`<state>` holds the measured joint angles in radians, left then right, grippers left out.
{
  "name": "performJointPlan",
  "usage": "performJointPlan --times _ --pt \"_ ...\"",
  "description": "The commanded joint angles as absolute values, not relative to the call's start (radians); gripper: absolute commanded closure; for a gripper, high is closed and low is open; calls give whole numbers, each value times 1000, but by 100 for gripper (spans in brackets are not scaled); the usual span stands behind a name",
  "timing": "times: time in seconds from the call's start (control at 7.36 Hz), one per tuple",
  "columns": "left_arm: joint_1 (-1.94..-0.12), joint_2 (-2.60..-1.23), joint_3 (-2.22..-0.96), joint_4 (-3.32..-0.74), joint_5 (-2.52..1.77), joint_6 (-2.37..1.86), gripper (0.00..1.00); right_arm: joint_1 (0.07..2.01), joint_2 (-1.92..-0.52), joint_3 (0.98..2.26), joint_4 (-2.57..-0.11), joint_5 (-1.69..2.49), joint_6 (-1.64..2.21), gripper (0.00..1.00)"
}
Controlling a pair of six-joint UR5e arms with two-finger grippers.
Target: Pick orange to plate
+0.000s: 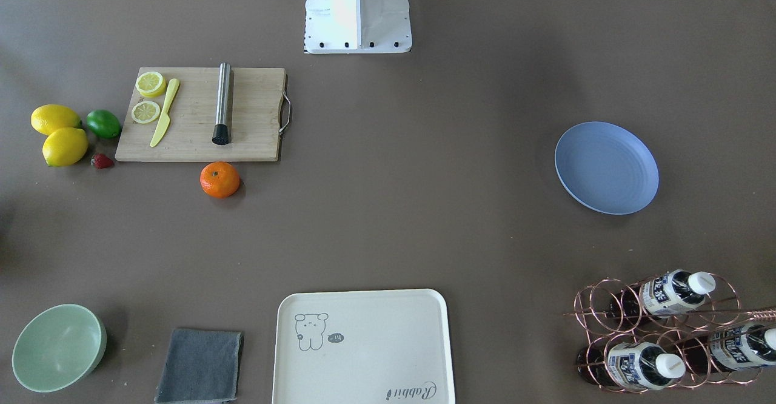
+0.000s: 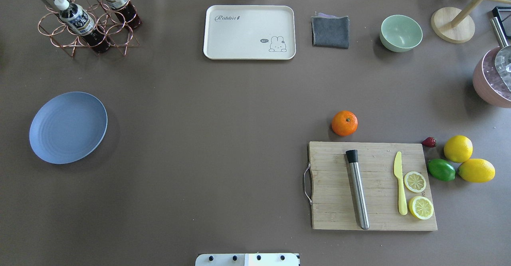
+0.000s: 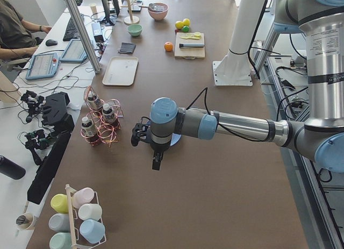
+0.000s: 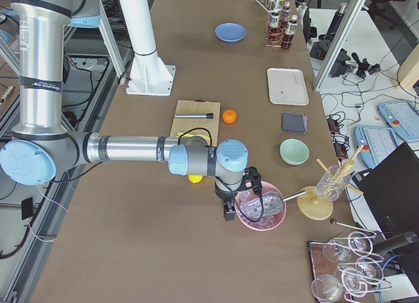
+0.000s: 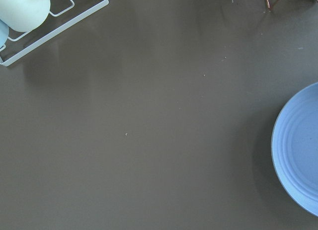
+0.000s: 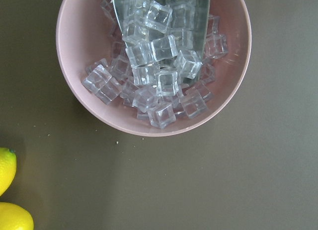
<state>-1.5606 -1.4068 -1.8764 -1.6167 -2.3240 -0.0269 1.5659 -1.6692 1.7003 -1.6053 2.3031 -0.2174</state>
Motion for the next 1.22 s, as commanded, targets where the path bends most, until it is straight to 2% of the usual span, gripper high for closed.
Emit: performJointPlan --times 0.0,0.41,1.09 --pt "-1559 -1405 -1872 -1629 -2325 -32 2 1566 -1669 1707 -1605 2304 -216 0" --pt "-1555 -1355 -1870 -1672 -2322 -37 2 1568 -1672 1709 -1605 2324 -216 0" --pt "-1554 -1348 -1867 -1681 -2324 -28 2 1568 -1672 1710 -1605 2347 -218 0"
